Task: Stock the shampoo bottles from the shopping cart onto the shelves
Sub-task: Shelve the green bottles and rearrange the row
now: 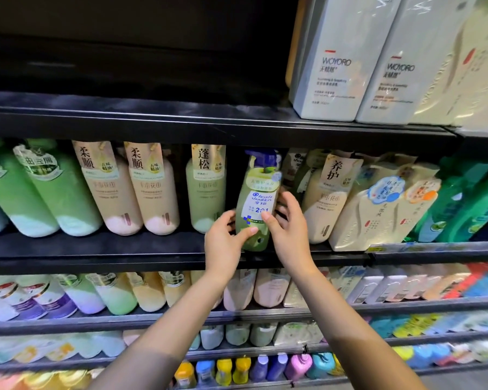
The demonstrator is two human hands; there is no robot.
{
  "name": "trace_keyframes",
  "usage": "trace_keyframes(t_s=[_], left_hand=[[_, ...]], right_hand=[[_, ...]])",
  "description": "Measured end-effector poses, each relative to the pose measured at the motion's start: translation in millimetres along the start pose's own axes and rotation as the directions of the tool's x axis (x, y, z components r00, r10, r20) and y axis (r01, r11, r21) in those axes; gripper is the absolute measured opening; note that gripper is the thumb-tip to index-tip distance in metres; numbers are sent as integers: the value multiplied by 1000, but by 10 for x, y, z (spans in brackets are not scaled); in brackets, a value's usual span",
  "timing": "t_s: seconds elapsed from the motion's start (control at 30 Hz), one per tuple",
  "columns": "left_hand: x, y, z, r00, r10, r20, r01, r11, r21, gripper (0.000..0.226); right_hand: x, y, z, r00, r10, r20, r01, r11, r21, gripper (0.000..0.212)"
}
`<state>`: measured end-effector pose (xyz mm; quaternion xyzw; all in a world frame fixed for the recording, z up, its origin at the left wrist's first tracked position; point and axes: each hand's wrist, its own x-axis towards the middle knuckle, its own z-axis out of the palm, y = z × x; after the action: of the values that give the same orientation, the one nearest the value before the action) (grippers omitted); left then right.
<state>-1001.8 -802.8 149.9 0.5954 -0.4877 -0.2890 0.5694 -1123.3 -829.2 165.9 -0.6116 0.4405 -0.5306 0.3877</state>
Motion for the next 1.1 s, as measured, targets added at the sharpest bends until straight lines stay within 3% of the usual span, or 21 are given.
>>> trace_keyframes(t_s=[0.17, 0.3, 0.47, 0.57, 0.7, 0.8, 1.1], left_hand=[[3, -129, 13, 999, -26, 37, 24, 998, 51, 61], [-42, -239, -15, 991, -55, 123, 43, 994, 103, 68], [53, -204, -11, 968, -34, 250, 5, 993, 117, 30], [151, -261, 9, 960, -65, 272, 36, 993, 113, 26], [217, -237, 71, 959, -134, 251, 101, 985, 139, 14], [267, -210, 133, 967, -135, 216, 102, 982, 158, 25], [412, -248, 276, 967, -229, 112, 198, 950, 241, 30]], right_hand=[[-133, 287, -37, 993, 88, 82, -84, 995, -50, 72], [-126, 368, -78, 969, 155, 192, -138, 986, -98, 70], [-29, 435, -67, 952, 122, 280, -97, 990, -100, 47], [6, 473, -41, 959, 90, 270, -64, 992, -104, 33], [95, 549, -25, 961, 99, 257, -62, 987, -146, 25], [212, 604, 6, 961, 130, 243, -83, 977, -197, 23], [357, 541, 97, 982, 114, 149, -92, 985, -147, 46]])
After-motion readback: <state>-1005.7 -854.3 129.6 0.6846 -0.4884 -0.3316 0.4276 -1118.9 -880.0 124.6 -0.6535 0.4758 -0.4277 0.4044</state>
